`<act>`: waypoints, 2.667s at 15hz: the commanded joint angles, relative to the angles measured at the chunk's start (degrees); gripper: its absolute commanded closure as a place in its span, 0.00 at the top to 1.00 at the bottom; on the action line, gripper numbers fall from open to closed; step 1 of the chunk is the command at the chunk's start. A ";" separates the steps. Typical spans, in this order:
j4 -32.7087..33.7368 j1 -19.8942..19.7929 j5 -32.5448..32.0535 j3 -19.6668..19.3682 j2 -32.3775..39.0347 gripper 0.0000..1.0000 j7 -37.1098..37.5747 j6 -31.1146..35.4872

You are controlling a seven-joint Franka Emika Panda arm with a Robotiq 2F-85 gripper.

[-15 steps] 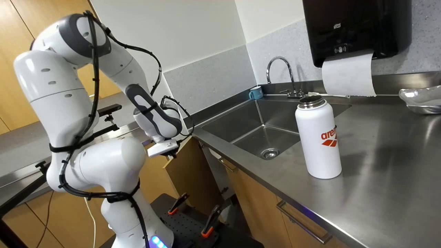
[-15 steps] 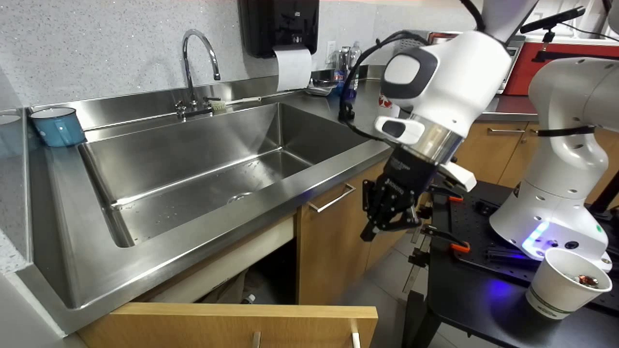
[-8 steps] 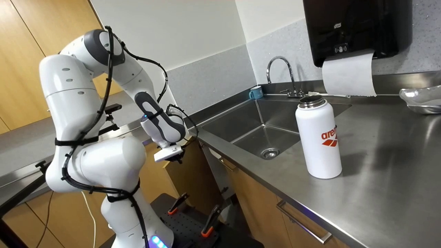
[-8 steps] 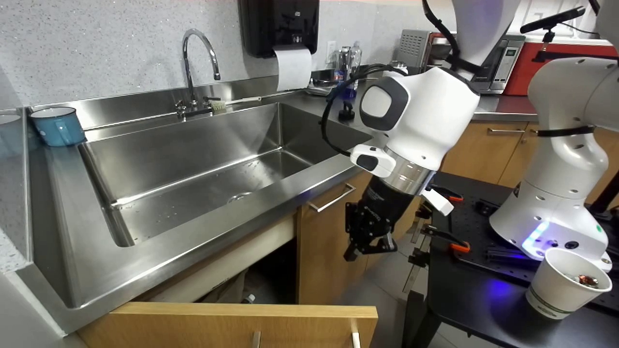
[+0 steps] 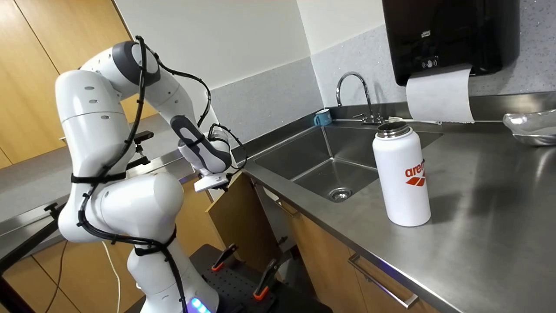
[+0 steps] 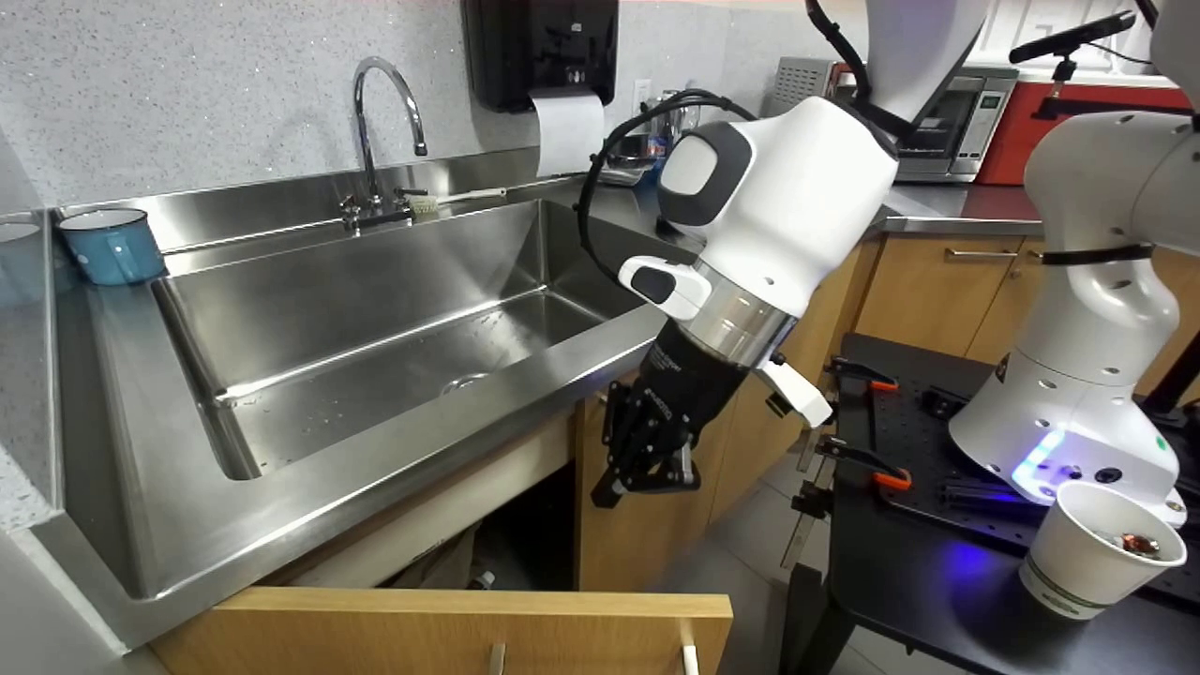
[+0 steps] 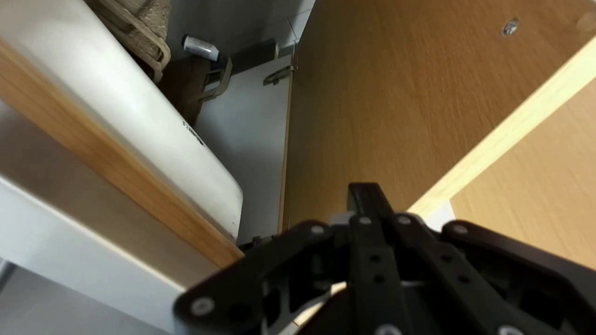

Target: Open the cupboard

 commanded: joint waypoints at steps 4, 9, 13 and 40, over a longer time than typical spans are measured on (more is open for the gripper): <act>6.41 -0.34 1.92 1.86 7.90 0.00 -0.10 0.00; 11.18 -2.06 2.03 4.81 11.40 0.00 -0.16 2.66; 14.50 -3.73 2.09 7.64 13.70 0.00 -0.42 4.25; -4.30 14.86 -28.45 -4.95 -12.30 0.00 2.01 -1.24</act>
